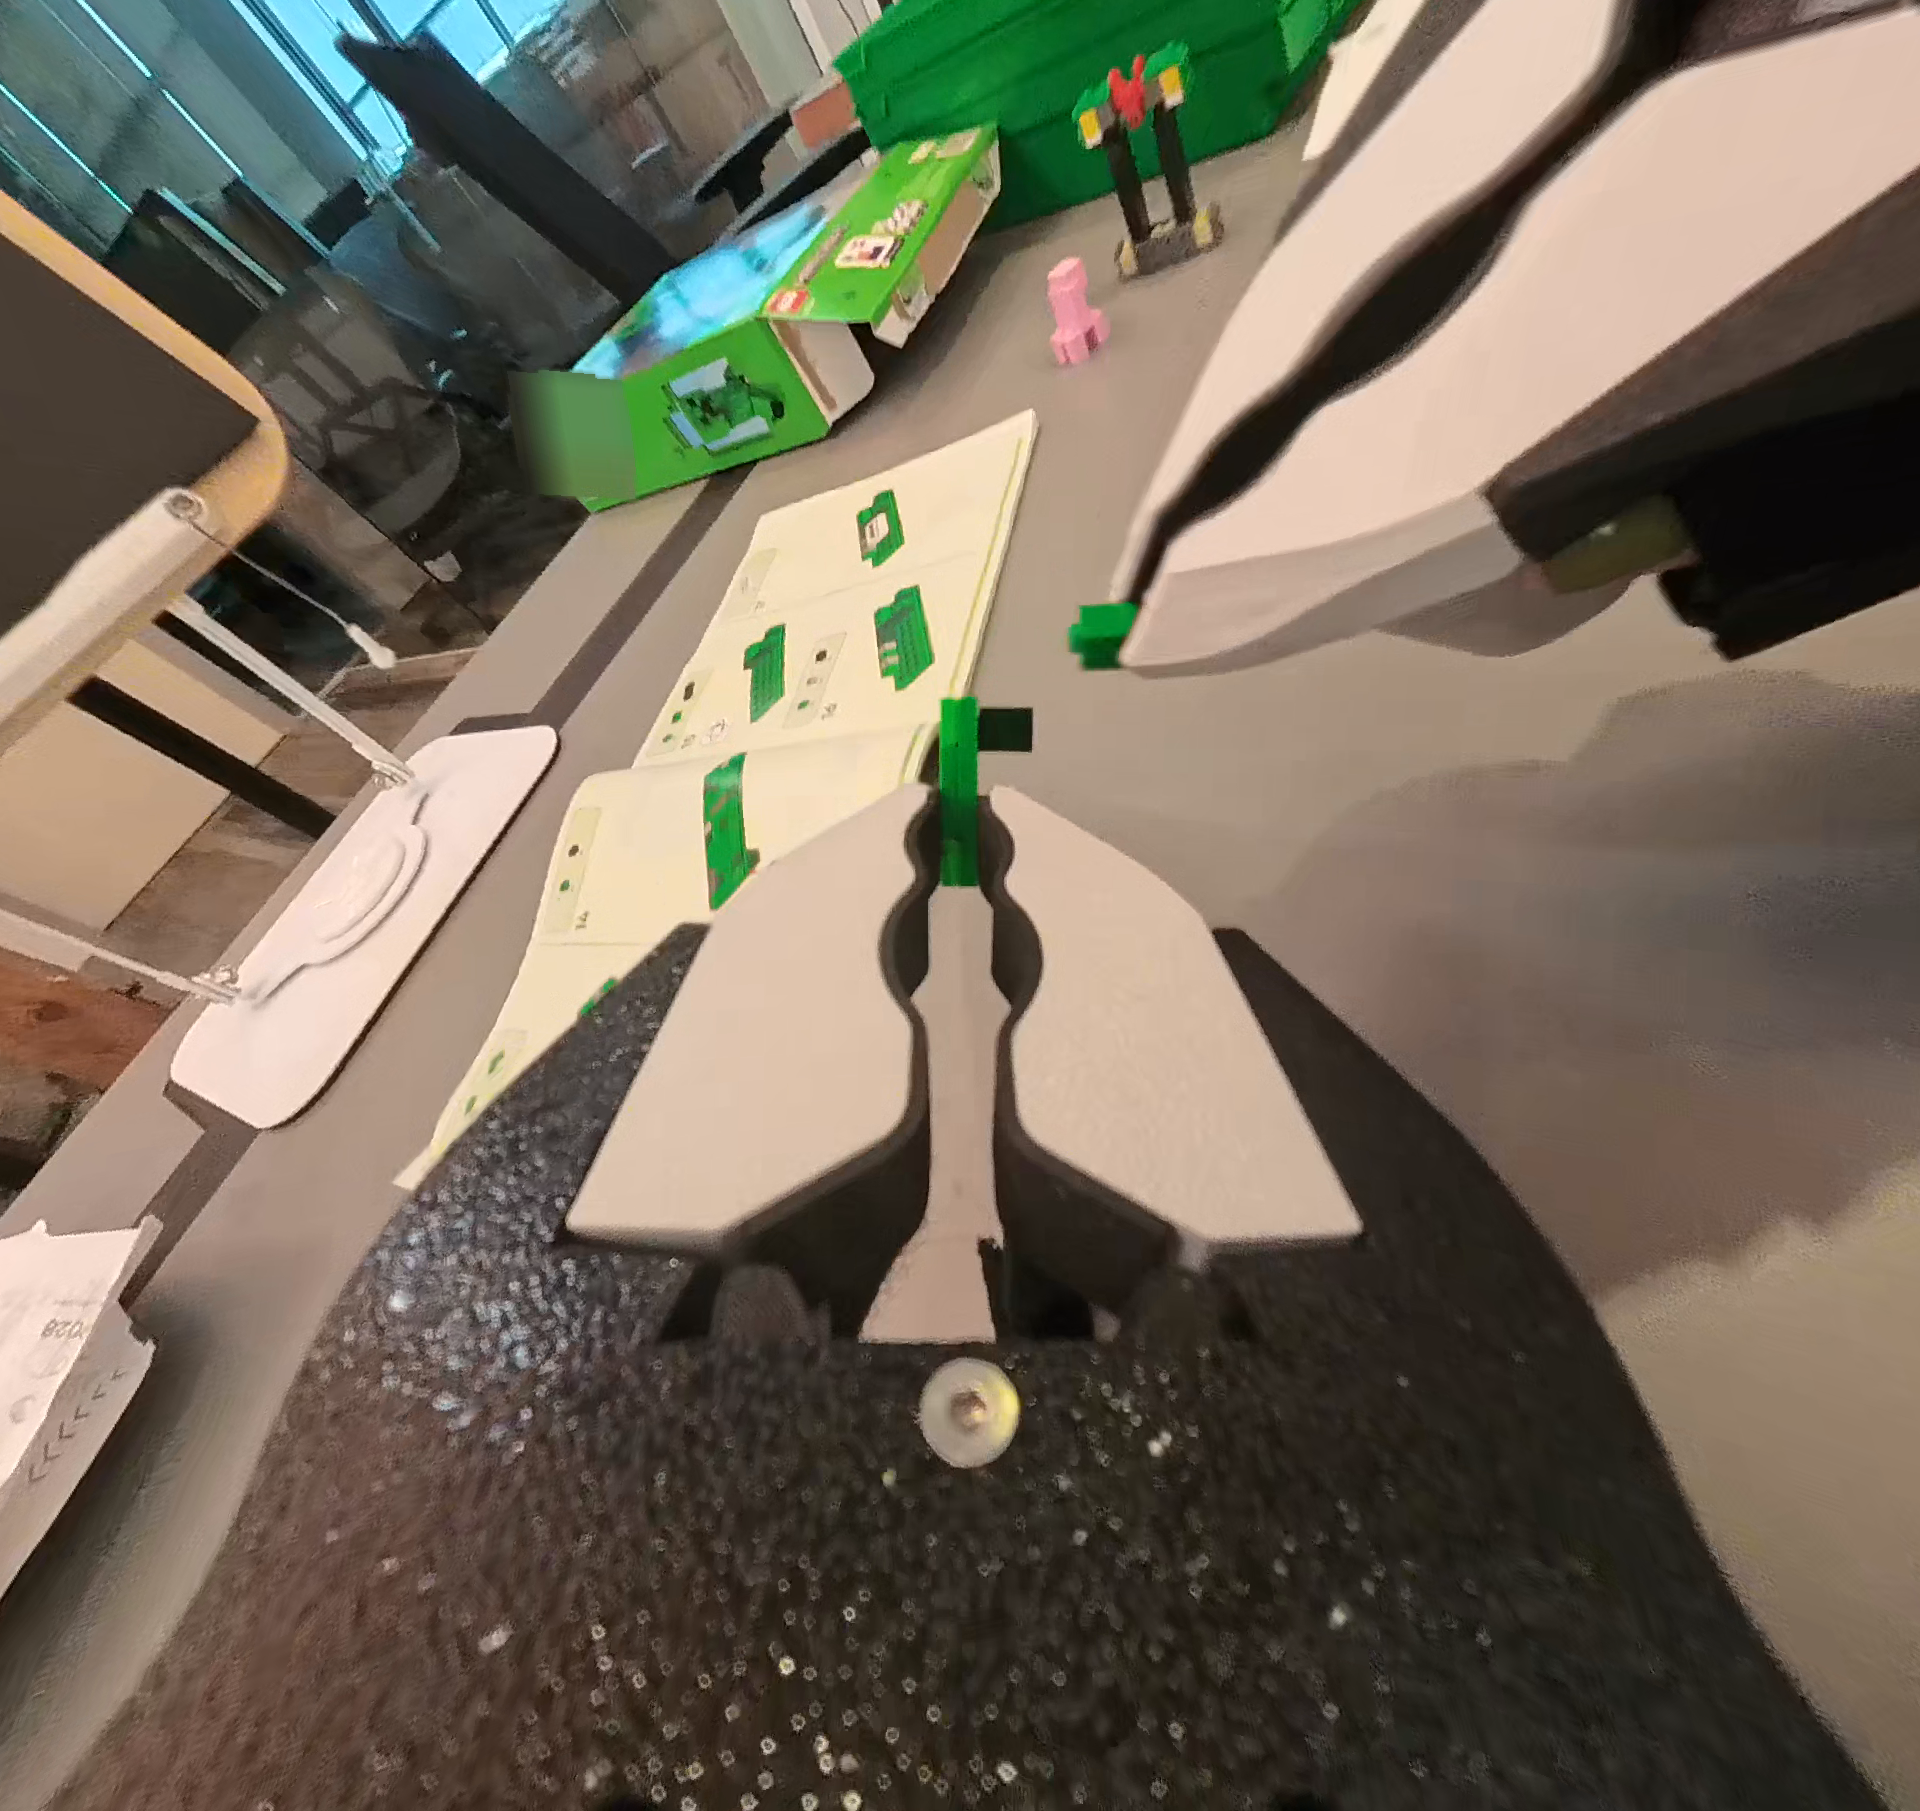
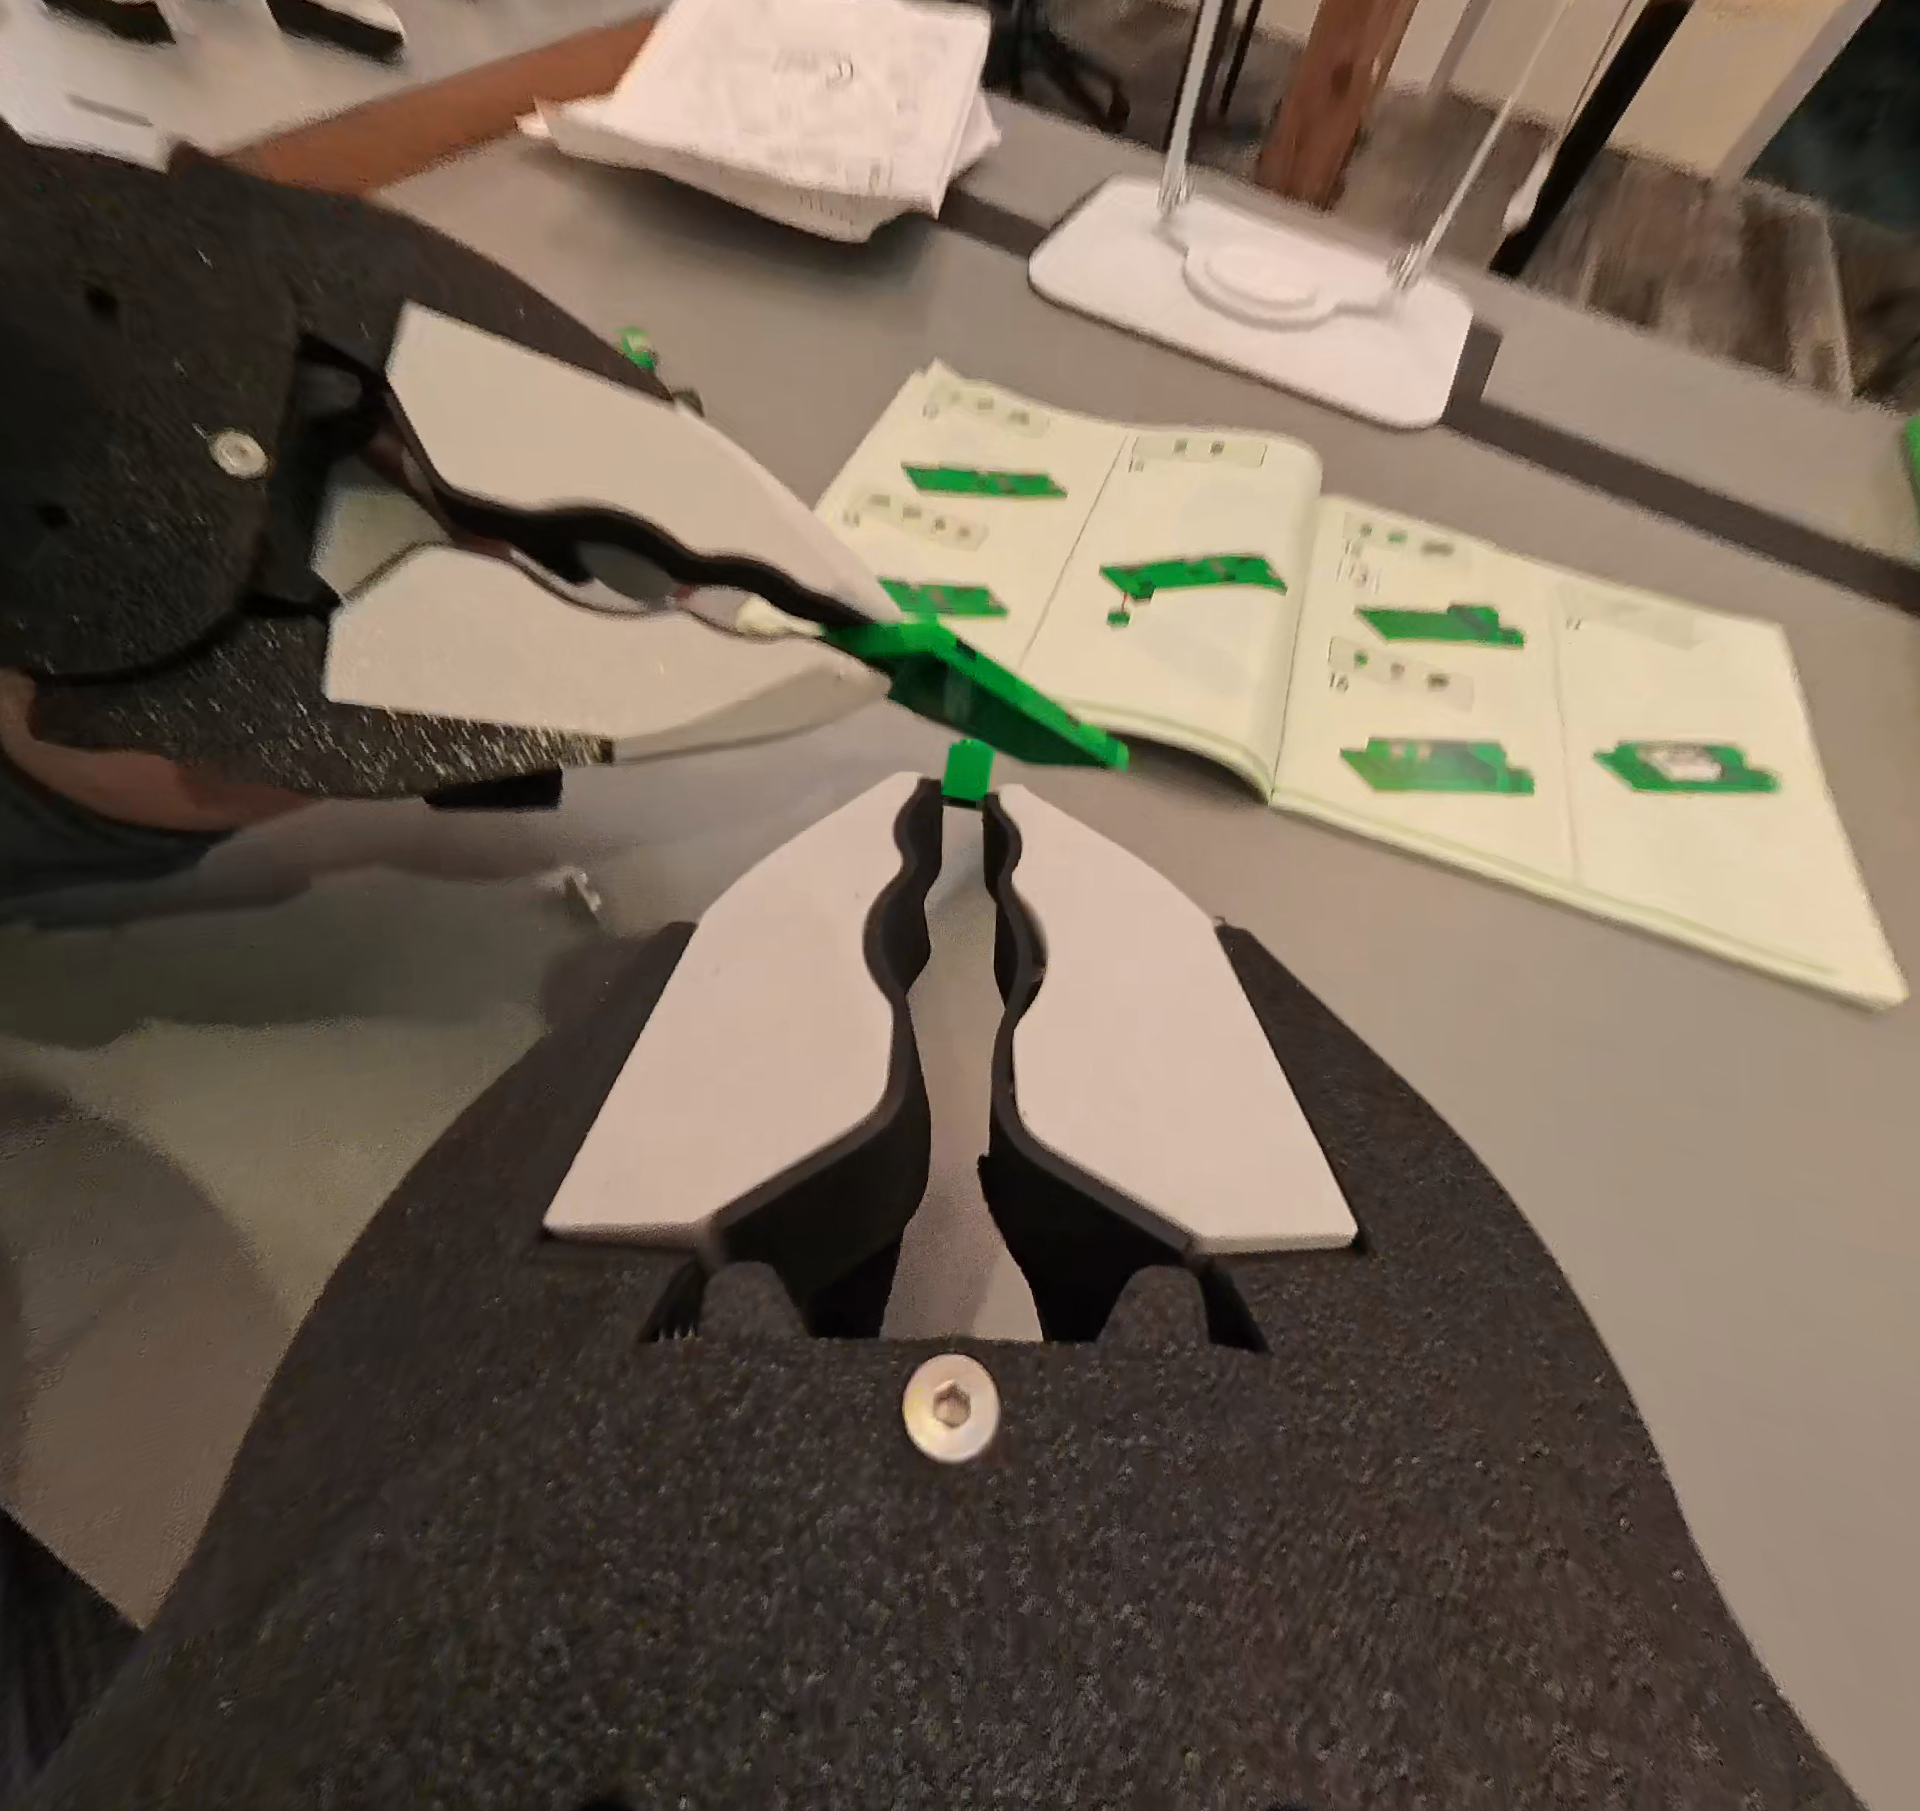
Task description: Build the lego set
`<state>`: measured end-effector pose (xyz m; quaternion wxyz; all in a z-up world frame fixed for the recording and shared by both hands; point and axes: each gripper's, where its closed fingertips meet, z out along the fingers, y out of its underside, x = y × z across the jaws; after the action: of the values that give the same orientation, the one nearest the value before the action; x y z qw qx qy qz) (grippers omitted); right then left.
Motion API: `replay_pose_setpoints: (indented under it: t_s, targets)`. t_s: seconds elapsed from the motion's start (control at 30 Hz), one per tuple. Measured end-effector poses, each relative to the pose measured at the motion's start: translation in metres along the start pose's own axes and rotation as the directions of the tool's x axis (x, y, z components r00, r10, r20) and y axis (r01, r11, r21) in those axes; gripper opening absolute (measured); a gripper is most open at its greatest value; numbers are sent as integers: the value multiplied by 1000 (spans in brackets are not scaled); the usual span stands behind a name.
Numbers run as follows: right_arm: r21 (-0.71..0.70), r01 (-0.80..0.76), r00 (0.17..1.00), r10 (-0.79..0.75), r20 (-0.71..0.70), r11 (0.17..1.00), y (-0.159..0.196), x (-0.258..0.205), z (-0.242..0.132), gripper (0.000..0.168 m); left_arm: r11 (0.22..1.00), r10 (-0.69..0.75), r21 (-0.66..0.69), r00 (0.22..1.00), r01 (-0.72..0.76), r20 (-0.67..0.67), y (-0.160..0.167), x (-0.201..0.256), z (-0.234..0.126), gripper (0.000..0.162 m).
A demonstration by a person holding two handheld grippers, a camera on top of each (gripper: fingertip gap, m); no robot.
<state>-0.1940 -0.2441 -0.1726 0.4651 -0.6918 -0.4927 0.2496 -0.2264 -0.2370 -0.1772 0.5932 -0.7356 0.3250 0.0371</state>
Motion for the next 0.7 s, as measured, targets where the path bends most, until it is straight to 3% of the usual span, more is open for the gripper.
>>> replay_pose_setpoints:
  t_s: [0.17,0.27,0.5,0.7]
  targets:
    - [-231,-13,993,41,115,973,58,-7,11,7,999,-15,-39,1000,14,-17,12,-1,4,5]
    - [-293,-12,991,50,124,956,73,-8,11,7,999,-16,-49,999,15,-28,14,-1,4,6]
    - [-370,120,991,-88,103,921,89,-14,15,7,998,26,-56,1000,-27,-4,15,-3,4,5]
    - [-330,306,951,-269,155,893,91,-21,15,8,998,46,-52,999,-46,-1,15,0,4,5]
